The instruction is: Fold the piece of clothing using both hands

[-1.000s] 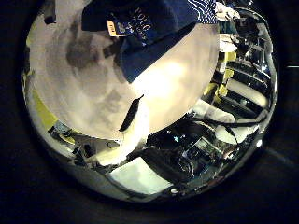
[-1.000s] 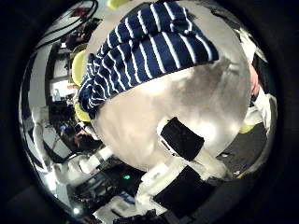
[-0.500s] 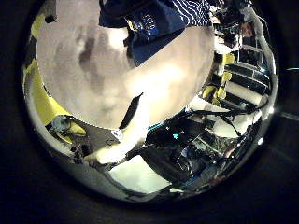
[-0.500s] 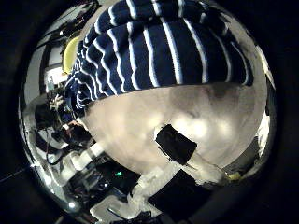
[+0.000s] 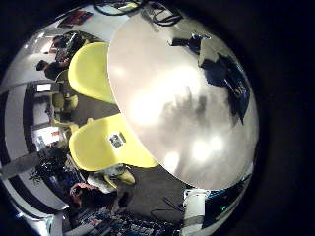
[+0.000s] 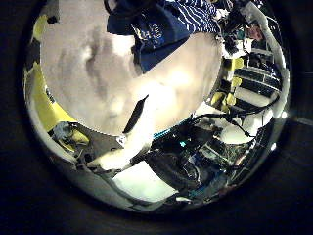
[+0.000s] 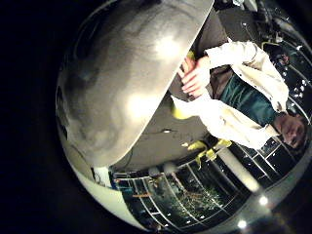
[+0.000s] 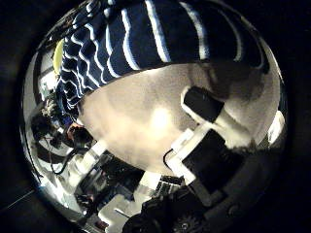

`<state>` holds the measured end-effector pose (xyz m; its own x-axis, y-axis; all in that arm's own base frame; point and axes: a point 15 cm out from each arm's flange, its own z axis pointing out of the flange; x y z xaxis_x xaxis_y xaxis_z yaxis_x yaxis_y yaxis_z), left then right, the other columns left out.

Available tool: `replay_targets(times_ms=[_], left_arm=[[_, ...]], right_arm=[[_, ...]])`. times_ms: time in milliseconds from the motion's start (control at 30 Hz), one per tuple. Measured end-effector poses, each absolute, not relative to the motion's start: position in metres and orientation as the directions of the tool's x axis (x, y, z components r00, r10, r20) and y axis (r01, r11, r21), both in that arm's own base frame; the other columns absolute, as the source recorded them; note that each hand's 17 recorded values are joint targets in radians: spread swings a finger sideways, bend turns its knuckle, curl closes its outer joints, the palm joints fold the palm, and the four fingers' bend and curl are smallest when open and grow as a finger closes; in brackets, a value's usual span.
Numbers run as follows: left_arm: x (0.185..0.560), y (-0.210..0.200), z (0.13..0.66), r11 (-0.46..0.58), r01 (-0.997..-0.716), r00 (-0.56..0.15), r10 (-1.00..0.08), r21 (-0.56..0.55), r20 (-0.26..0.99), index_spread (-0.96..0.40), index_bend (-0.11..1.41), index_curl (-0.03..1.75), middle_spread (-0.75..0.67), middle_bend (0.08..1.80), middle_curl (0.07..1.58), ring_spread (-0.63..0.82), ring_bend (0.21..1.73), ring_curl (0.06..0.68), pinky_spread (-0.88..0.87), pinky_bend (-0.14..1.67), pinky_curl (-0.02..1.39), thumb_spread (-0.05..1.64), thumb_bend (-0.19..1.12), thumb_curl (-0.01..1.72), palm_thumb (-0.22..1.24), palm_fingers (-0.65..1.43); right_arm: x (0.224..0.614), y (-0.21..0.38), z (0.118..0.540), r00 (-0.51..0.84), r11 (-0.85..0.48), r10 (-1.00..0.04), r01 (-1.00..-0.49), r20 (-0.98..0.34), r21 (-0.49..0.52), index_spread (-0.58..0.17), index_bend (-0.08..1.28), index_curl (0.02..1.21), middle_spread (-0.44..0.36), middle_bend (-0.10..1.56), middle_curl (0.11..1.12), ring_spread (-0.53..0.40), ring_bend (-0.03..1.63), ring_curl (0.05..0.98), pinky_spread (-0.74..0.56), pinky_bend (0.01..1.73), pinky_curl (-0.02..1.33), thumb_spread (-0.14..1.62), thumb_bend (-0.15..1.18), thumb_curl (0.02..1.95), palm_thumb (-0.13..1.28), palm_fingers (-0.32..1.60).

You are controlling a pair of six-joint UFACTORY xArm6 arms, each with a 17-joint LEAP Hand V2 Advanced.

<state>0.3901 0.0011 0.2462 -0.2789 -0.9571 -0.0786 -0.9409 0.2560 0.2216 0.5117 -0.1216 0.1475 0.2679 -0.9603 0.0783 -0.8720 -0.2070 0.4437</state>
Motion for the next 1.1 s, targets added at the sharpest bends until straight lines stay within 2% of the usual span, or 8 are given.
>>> replay_targets(times_ms=[100,167,267,400,567,800,1000,1100], left_arm=[[0.391,0.000,0.247,0.257,-0.941,-0.278,-0.958,0.218,-0.075,-0.11,0.18,0.45,0.01,0.18,0.36,0.05,0.70,0.235,0.10,0.38,0.37,1.19,-0.02,0.29,0.30,0.27],[0.392,-0.002,0.246,0.256,-0.942,-0.277,-0.958,0.218,-0.069,-0.11,0.19,0.45,0.01,0.19,0.36,0.05,0.70,0.234,0.10,0.38,0.36,1.19,-0.02,0.29,0.30,0.27],[0.394,-0.004,0.246,0.259,-0.941,-0.278,-0.958,0.217,-0.066,-0.10,0.19,0.45,0.01,0.19,0.36,0.05,0.70,0.234,0.09,0.38,0.37,1.19,-0.02,0.29,0.30,0.28],[0.394,-0.009,0.247,0.266,-0.940,-0.284,-0.957,0.213,-0.058,-0.11,0.19,0.45,0.01,0.19,0.36,0.04,0.70,0.234,0.09,0.38,0.37,1.18,-0.02,0.29,0.30,0.28],[0.394,-0.015,0.247,0.275,-0.938,-0.291,-0.955,0.212,-0.049,-0.11,0.20,0.45,0.00,0.18,0.36,0.03,0.70,0.233,0.08,0.38,0.37,1.18,-0.02,0.29,0.30,0.30],[0.387,-0.025,0.245,0.298,-0.929,-0.313,-0.949,0.219,-0.035,-0.12,0.20,0.46,0.00,0.19,0.36,0.03,0.70,0.233,0.07,0.38,0.37,1.18,-0.02,0.29,0.30,0.31],[0.385,-0.034,0.243,0.317,-0.923,-0.328,-0.945,0.219,-0.012,-0.12,0.19,0.46,-0.01,0.19,0.36,0.01,0.70,0.232,0.07,0.37,0.36,1.19,-0.02,0.29,0.30,0.32],[0.387,-0.057,0.243,0.342,-0.917,-0.345,-0.938,0.207,0.023,-0.13,0.19,0.46,-0.02,0.19,0.36,0.01,0.70,0.230,0.06,0.38,0.36,1.20,-0.02,0.29,0.31,0.32]], right_arm=[[0.513,-0.124,0.151,0.268,-0.205,-0.960,-0.876,0.086,0.438,-0.382,0.15,0.30,-0.198,0.42,0.42,-0.261,0.82,0.318,-0.12,0.56,0.31,1.06,-0.01,0.52,0.81,1.02],[0.514,-0.124,0.154,0.268,-0.204,-0.959,-0.879,0.091,0.431,-0.405,0.23,0.34,-0.221,0.53,0.48,-0.282,0.88,0.370,-0.31,0.71,0.37,1.05,-0.01,0.53,0.85,1.29],[0.515,-0.127,0.157,0.267,-0.201,-0.958,-0.881,0.099,0.428,-0.418,0.39,0.42,-0.224,0.69,0.54,-0.273,0.94,0.410,-0.38,0.77,0.41,1.03,-0.01,0.55,0.89,1.40],[0.515,-0.137,0.164,0.281,-0.197,-0.950,-0.880,0.139,0.432,-0.419,0.64,0.54,-0.226,0.87,0.64,-0.263,1.08,0.479,-0.38,0.95,0.49,0.99,-0.01,0.56,0.94,1.37],[0.515,-0.148,0.182,0.253,-0.175,-0.956,-0.899,0.149,0.401,-0.391,0.90,0.71,-0.234,1.06,0.76,-0.265,1.25,0.581,-0.33,1.19,0.62,0.95,0.04,0.62,1.10,1.17],[0.478,-0.165,0.202,0.211,-0.147,-0.969,-0.914,0.132,0.379,-0.353,1.02,0.81,-0.225,1.20,0.86,-0.267,1.35,0.665,-0.27,1.29,0.74,0.99,0.06,0.69,1.14,1.04],[0.452,-0.171,0.215,0.219,-0.173,-0.965,-0.945,0.146,0.277,-0.330,1.07,0.87,-0.211,1.26,0.90,-0.262,1.40,0.723,-0.24,1.31,0.83,1.02,0.05,0.76,1.14,0.97],[0.451,-0.170,0.213,0.225,-0.190,-0.963,-0.957,0.146,0.222,-0.322,1.07,0.89,-0.207,1.26,0.91,-0.257,1.41,0.737,-0.23,1.31,0.86,1.04,-0.02,0.75,1.04,0.94]])
